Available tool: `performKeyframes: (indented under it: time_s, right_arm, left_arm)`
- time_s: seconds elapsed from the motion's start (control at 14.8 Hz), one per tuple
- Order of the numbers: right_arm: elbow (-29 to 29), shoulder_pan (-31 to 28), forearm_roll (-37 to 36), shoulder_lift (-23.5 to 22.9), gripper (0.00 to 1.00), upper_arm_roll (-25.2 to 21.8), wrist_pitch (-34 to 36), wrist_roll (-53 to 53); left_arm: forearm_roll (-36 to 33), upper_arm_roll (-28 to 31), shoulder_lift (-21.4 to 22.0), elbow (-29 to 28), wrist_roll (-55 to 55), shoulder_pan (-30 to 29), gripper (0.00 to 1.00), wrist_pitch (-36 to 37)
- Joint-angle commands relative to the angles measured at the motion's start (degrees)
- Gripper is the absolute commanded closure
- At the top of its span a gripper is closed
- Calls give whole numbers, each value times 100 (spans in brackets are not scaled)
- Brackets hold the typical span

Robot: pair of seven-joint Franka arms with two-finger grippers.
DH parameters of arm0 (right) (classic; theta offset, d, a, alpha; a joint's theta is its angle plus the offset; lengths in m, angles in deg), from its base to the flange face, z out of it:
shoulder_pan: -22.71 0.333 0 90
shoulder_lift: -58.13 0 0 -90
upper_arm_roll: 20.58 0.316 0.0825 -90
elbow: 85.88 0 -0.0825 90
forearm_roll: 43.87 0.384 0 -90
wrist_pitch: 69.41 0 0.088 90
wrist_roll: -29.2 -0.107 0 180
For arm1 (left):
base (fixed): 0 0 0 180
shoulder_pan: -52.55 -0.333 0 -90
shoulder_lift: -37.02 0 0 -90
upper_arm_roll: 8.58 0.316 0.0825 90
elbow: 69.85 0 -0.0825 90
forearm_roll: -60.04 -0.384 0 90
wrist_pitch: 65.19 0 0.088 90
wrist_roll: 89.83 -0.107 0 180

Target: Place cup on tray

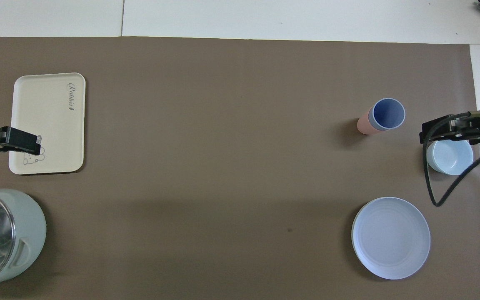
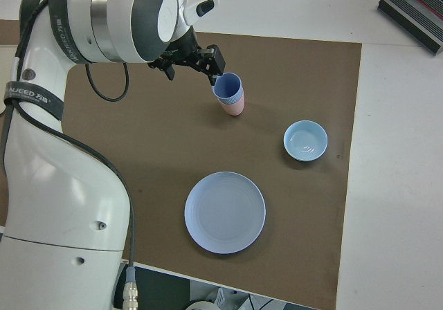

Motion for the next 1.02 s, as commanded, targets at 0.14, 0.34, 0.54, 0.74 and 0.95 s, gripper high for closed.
performKeyframes:
  time_s: [0.14, 0.34, 0.54, 0.74, 0.95]
  right_arm:
    - [57, -146, -74, 65, 0, 36, 89, 120]
    - [57, -94, -65, 65, 0, 27, 107, 129]
    - [48, -58, -65, 92, 0, 35, 115, 129]
    - [66, -137, -57, 127, 0, 27, 186, 103]
    - [57, -128, -57, 74, 6, 18, -129, -509]
  left_arm:
    - [73, -9, 105, -135, 56, -38, 0, -85]
    - [64, -18, 105, -135, 56, -38, 0, -85]
    - [73, -18, 105, -135, 56, -38, 0, -85]
    - [73, -18, 105, -135, 56, -38, 0, -85]
    - [73, -18, 105, -135, 56, -38, 0, -85]
